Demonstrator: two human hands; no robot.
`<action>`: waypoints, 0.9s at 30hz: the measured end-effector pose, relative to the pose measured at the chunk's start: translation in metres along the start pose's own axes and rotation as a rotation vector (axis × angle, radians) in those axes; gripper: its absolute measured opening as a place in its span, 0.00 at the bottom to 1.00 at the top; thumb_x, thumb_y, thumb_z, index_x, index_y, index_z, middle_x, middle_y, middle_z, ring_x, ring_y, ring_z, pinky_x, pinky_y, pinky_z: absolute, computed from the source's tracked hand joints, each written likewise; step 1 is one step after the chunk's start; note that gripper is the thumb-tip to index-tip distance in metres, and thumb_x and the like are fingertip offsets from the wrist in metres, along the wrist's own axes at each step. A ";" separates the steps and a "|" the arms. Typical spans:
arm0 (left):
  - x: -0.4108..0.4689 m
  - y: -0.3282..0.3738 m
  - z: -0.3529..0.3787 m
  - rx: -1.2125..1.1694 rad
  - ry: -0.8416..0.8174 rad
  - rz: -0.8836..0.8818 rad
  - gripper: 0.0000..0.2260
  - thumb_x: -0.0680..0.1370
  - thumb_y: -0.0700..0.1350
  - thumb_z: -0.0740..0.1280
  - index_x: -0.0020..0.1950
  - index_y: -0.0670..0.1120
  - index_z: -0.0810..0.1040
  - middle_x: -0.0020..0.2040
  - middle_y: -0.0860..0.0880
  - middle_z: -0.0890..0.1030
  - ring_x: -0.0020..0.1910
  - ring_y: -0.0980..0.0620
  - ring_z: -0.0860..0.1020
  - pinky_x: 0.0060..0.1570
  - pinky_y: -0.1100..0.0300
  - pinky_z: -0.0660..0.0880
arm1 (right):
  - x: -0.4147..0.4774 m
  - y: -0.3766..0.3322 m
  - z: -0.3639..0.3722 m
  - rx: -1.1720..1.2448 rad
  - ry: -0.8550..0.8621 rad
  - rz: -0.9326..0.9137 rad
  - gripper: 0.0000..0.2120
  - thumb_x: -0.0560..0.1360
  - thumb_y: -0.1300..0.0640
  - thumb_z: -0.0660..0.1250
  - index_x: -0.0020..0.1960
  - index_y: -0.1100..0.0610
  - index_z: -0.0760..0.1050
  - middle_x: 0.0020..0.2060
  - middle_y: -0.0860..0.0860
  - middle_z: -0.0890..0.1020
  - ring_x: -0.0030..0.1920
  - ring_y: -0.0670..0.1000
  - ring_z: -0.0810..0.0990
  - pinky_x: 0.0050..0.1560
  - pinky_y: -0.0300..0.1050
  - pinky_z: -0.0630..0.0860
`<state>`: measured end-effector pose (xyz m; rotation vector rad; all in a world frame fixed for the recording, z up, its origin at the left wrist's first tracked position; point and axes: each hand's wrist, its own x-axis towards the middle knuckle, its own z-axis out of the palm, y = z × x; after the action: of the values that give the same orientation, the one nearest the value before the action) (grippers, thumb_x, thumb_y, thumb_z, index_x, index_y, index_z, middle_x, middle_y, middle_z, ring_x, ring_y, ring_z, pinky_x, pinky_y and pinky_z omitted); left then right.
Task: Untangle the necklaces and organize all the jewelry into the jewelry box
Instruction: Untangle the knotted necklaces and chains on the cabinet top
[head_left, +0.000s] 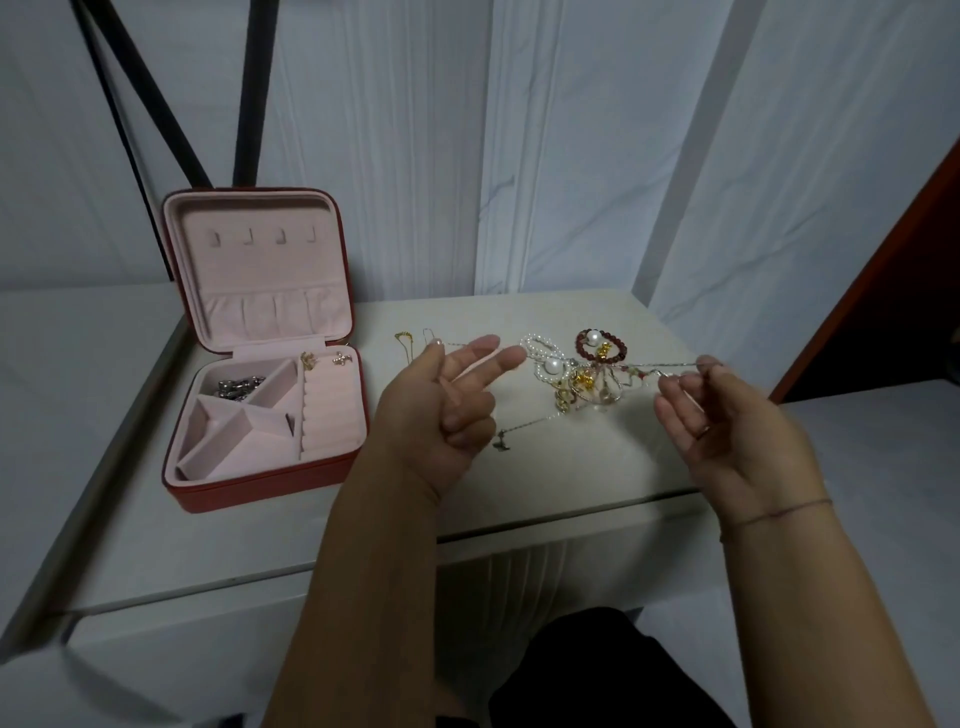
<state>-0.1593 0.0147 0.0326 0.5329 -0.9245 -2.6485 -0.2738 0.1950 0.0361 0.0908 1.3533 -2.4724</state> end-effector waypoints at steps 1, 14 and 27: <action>0.000 0.000 -0.001 0.017 0.019 -0.011 0.20 0.84 0.52 0.48 0.52 0.40 0.74 0.44 0.43 0.85 0.16 0.59 0.57 0.16 0.70 0.53 | 0.000 -0.001 0.001 0.057 -0.008 0.043 0.10 0.80 0.59 0.59 0.42 0.54 0.74 0.24 0.47 0.77 0.30 0.45 0.82 0.36 0.39 0.81; 0.001 -0.006 0.000 0.734 0.319 0.043 0.11 0.80 0.47 0.62 0.50 0.40 0.77 0.36 0.48 0.80 0.19 0.57 0.60 0.19 0.70 0.57 | -0.006 0.003 0.008 -0.018 -0.182 0.017 0.09 0.80 0.57 0.59 0.41 0.54 0.72 0.51 0.52 0.83 0.18 0.41 0.58 0.21 0.32 0.62; 0.012 -0.016 -0.010 1.126 0.429 0.247 0.07 0.76 0.38 0.63 0.44 0.36 0.79 0.42 0.40 0.80 0.37 0.50 0.73 0.38 0.61 0.69 | -0.025 0.004 0.020 -0.235 -0.424 -0.073 0.07 0.70 0.55 0.65 0.35 0.51 0.78 0.64 0.45 0.77 0.31 0.44 0.70 0.30 0.37 0.72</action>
<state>-0.1678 0.0175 0.0124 1.0507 -2.0779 -1.4819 -0.2476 0.1830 0.0489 -0.5137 1.4540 -2.1957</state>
